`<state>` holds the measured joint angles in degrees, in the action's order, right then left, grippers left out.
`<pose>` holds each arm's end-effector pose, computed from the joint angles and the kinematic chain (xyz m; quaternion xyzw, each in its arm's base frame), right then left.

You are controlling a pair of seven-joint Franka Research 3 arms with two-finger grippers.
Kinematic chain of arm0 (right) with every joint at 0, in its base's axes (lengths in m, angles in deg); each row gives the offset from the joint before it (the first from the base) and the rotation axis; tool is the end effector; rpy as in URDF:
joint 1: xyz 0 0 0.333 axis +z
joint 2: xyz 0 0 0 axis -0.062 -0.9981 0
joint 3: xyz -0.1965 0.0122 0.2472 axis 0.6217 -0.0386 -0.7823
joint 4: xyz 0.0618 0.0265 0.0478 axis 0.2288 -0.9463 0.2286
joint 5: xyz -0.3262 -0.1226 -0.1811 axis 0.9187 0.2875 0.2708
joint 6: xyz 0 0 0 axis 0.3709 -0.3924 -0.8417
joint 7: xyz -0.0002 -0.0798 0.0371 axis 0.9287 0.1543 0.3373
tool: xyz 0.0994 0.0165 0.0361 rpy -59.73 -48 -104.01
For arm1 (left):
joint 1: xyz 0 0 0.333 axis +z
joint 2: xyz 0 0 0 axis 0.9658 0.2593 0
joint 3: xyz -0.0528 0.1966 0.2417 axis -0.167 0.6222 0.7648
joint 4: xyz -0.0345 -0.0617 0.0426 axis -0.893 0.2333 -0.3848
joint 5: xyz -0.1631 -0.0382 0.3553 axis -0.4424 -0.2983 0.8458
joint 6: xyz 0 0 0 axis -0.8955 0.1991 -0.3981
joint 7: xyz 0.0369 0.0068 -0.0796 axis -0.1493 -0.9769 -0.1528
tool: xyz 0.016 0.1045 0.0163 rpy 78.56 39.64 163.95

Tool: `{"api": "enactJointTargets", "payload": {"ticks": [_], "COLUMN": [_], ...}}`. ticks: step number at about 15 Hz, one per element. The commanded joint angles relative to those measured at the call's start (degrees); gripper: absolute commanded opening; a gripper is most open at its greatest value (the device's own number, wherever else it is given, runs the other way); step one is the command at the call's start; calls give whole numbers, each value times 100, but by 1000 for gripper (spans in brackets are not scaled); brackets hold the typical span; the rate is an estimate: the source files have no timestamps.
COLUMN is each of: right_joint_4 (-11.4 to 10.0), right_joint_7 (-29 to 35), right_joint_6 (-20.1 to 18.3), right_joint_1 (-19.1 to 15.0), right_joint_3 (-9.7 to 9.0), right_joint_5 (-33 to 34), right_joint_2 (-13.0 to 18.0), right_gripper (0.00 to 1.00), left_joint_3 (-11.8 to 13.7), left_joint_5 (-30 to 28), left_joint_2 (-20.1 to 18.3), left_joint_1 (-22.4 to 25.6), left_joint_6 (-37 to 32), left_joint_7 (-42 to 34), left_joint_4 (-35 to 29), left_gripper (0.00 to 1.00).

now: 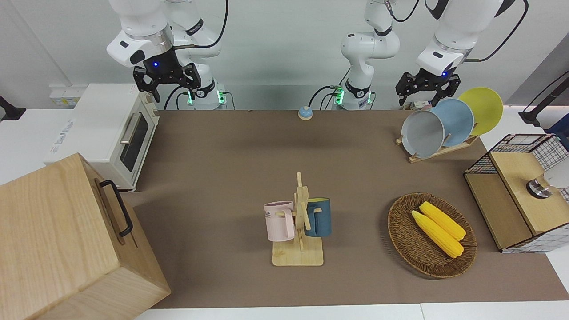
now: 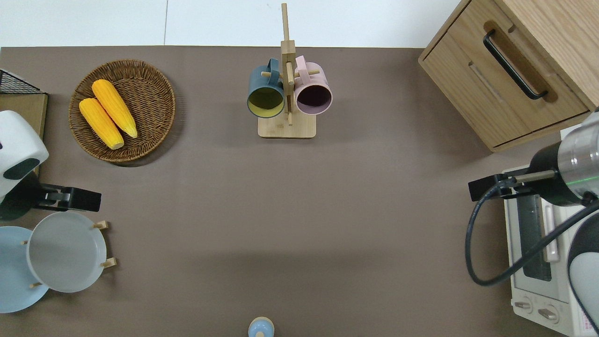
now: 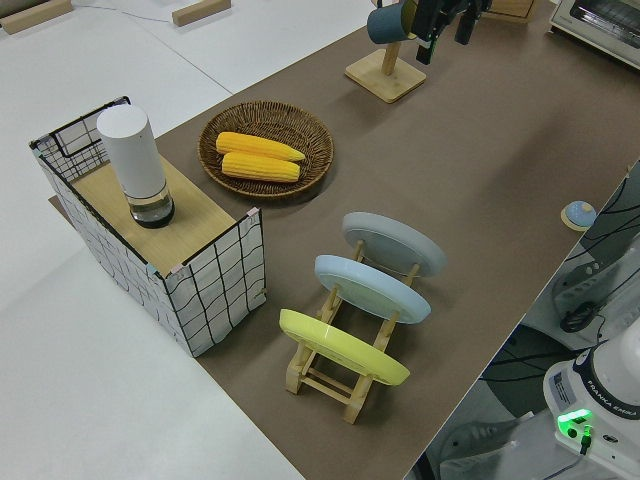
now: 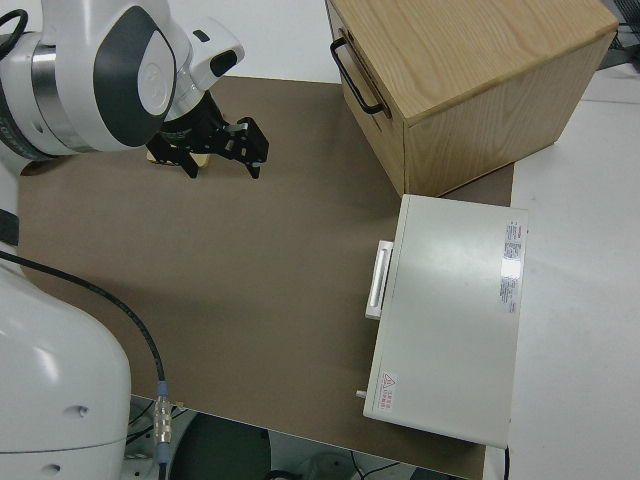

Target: Pick gray plate from low plate rack and place it on table with left arm

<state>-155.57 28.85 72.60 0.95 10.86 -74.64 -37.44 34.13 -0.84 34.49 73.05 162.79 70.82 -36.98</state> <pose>0.5271 0.0756 0.6544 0.9986 0.0411 -0.0321 0.0055 0.5146 -0.0389 0.6332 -0.9976 0.0621 0.0262 0.0137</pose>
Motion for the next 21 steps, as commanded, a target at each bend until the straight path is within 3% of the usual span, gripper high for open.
{"api": "enactJointTargets", "payload": {"ticks": [1, 14, 17, 21], "right_joint_4": [35, 35, 35, 35], "right_joint_7": [1, 1, 1, -8], "right_joint_6": [-83, -83, -83, -74], "right_joint_1": [-56, -56, -56, -56], "right_joint_3": [-33, -33, -33, -33], "right_joint_5": [-59, -59, -59, -59], "right_joint_2": [14, 14, 14, 14], "right_gripper": [990, 987, 987, 990], "left_joint_3": [61, 175, 316, 798], "left_joint_5": [76, 85, 102, 137], "left_joint_2": [-54, -89, -89, -98], "left_joint_1": [17, 43, 52, 52], "left_joint_6": [-2, 60, 86, 183], "left_joint_7": [-60, -43, -60, -69], "left_joint_4": [49, 23, -12, -3], "left_gripper": [998, 998, 998, 995]}}
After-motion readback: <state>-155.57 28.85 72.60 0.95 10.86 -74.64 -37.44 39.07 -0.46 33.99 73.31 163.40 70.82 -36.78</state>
